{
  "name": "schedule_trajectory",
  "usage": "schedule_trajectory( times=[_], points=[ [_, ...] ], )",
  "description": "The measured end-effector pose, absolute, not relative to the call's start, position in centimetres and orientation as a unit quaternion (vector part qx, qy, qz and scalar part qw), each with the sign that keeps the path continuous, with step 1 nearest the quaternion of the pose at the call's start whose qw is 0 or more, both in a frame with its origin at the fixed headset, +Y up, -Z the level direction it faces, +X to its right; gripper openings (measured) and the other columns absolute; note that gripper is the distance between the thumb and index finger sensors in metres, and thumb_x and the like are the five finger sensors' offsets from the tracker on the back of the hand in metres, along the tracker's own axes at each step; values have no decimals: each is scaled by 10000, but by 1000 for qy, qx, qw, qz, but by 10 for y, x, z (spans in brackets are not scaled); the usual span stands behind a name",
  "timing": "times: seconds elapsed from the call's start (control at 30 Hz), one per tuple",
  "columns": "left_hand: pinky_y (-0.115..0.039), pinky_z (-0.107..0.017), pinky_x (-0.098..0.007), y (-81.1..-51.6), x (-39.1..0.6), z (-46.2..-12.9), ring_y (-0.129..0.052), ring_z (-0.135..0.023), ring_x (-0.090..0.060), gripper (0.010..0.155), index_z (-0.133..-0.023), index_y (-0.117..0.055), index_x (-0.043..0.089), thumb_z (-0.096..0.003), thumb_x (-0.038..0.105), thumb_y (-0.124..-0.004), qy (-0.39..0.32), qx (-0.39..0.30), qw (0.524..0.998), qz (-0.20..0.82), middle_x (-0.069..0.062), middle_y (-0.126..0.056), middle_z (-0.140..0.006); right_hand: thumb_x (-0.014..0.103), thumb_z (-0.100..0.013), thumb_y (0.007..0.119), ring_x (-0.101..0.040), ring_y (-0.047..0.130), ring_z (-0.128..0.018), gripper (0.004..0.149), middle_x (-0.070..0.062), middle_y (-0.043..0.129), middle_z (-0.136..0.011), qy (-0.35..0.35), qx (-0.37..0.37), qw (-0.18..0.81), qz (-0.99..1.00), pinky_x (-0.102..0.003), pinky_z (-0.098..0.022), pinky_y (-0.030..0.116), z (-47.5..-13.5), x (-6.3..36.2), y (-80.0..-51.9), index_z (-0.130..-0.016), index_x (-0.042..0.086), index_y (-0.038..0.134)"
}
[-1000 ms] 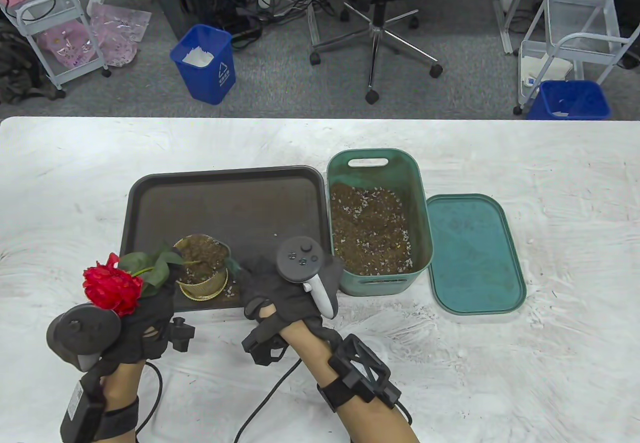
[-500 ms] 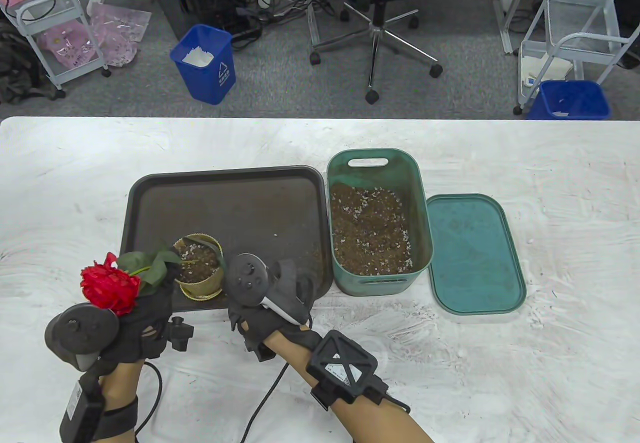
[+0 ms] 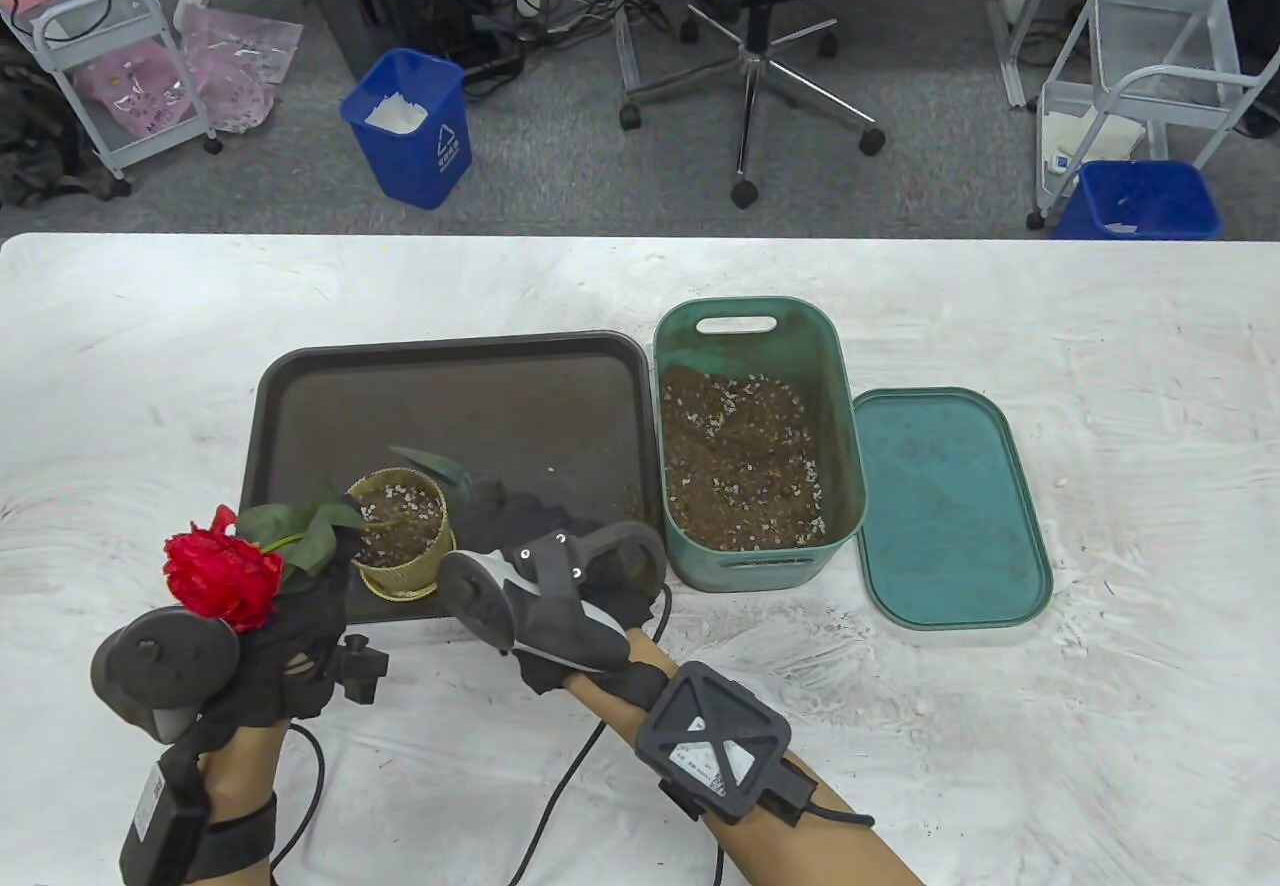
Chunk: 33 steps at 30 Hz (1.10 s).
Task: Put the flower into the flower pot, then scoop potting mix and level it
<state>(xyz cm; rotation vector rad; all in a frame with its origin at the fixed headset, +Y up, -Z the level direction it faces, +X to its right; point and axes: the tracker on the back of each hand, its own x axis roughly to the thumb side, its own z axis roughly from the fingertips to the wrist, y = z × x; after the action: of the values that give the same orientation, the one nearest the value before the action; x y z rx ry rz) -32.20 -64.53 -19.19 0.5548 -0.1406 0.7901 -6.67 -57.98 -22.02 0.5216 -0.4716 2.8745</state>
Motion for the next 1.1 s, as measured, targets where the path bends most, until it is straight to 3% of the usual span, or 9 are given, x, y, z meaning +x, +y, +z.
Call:
schedule_trajectory(
  times=[0.2, 0.33, 0.57, 0.8, 1.1],
  points=[
    [-873, -436, -442, -645, -321, -191, -1057, -434, -273, 439, -772, -900, 240, -378, 396, -785, -67, 267, 883, 380, -7, -994, -654, 333, -375, 823, -306, 1096, -253, 506, -110, 1032, -491, -161, 45, 110, 980, -446, -128, 959, -247, 8, -532, -809, 74, 826],
    [-873, -436, -442, -645, -322, -192, -1057, -433, -273, 439, -772, -899, 241, -378, 396, -784, -66, 267, 883, 381, -6, -994, -654, 341, -385, 823, -289, 1101, -201, 512, -113, 1043, -463, -102, -62, 80, 990, -419, -88, 963, -273, 58, -525, -803, 46, 829],
    [-873, -437, -442, -644, -324, -192, -1057, -432, -274, 441, -773, -899, 239, -378, 397, -784, -59, 269, 882, 382, -8, -993, -654, 355, -400, 815, -252, 1090, -127, 510, -111, 1054, -413, 122, -171, 2, 978, -386, -30, 949, -309, 100, -570, -787, 24, 845],
    [-874, -435, -442, -644, -324, -192, -1056, -434, -274, 440, -774, -897, 242, -379, 398, -783, -60, 270, 884, 378, 2, -993, -655, 362, -415, 793, -242, 1075, -132, 510, -105, 1041, -416, 239, -183, 18, 953, -381, -38, 937, -328, 106, -600, -802, 32, 833],
    [-873, -437, -443, -643, -325, -192, -1056, -433, -274, 440, -772, -900, 240, -378, 396, -784, -59, 271, 884, 376, -8, -994, -653, 357, -418, 779, -249, 1073, -162, 518, -106, 1032, -439, 264, -177, 98, 943, -387, -59, 937, -338, 105, -621, -819, 30, 811]
  ],
)
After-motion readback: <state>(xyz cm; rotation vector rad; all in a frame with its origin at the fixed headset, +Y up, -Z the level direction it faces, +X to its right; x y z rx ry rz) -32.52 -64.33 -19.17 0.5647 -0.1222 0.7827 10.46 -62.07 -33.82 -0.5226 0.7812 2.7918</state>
